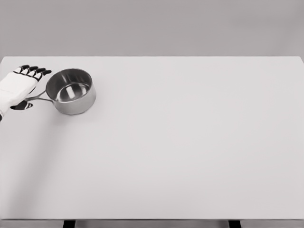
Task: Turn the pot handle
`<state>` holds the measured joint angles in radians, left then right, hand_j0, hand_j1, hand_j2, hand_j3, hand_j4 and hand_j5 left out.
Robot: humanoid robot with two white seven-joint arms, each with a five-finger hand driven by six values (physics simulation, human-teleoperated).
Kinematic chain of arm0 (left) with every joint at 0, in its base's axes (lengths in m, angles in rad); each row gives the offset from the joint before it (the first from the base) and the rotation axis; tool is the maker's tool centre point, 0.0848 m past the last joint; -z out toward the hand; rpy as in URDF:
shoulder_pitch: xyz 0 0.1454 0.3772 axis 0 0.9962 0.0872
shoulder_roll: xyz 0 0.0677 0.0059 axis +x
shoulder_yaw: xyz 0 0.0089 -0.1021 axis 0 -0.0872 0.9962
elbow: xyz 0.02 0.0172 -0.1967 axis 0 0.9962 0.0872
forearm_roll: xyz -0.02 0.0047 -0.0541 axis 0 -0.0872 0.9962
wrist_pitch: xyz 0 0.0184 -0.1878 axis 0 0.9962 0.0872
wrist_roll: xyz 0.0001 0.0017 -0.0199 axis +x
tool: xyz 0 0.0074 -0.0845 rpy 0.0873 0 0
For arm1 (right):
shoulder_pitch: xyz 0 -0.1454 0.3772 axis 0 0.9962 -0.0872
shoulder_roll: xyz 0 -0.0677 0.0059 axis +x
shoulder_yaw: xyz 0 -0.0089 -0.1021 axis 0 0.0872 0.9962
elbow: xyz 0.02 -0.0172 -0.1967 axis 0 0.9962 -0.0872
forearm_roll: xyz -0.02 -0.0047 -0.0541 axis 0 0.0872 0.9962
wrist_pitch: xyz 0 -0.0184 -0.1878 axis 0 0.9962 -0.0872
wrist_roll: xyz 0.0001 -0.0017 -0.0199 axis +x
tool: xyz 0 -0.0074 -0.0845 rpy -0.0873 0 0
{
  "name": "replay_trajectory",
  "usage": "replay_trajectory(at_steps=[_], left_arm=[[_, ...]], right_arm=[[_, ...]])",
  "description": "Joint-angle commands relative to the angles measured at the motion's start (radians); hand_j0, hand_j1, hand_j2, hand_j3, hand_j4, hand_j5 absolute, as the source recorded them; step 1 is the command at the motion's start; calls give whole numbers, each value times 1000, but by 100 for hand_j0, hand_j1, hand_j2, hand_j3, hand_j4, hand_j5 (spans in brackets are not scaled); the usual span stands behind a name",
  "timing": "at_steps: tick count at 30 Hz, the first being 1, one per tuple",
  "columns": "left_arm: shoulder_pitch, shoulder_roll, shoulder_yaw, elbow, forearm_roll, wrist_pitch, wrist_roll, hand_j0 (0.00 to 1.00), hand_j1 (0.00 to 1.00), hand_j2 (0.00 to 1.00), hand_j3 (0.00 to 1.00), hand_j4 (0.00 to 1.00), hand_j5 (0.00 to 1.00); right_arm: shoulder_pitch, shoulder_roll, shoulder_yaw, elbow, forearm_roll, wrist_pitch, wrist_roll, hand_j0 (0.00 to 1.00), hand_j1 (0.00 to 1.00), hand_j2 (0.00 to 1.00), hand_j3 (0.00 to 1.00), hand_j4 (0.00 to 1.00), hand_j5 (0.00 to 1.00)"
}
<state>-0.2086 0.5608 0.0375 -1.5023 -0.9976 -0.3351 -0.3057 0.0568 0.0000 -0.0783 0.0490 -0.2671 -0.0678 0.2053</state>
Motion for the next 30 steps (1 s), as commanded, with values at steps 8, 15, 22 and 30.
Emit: replay_trajectory(at_steps=[8,15,22,30], left_arm=[[-31,-2,-5,59,2,1,0,100,100,100,100,100,100],[-64,-7,-10,91,2,2,2,100,100,100,100,100,100],[-106,-9,-21,140,2,1,2,100,100,100,100,100,100],[-155,-12,-50,191,2,1,2,100,100,100,100,100,100]], right_arm=[[0,0,0,0,0,0,0,100,100,100,100,100,100],[0,0,0,0,0,-1,0,100,100,100,100,100,100],[0,0,0,0,0,0,0,100,100,100,100,100,100],[0,0,0,0,0,0,0,100,100,100,100,100,100]])
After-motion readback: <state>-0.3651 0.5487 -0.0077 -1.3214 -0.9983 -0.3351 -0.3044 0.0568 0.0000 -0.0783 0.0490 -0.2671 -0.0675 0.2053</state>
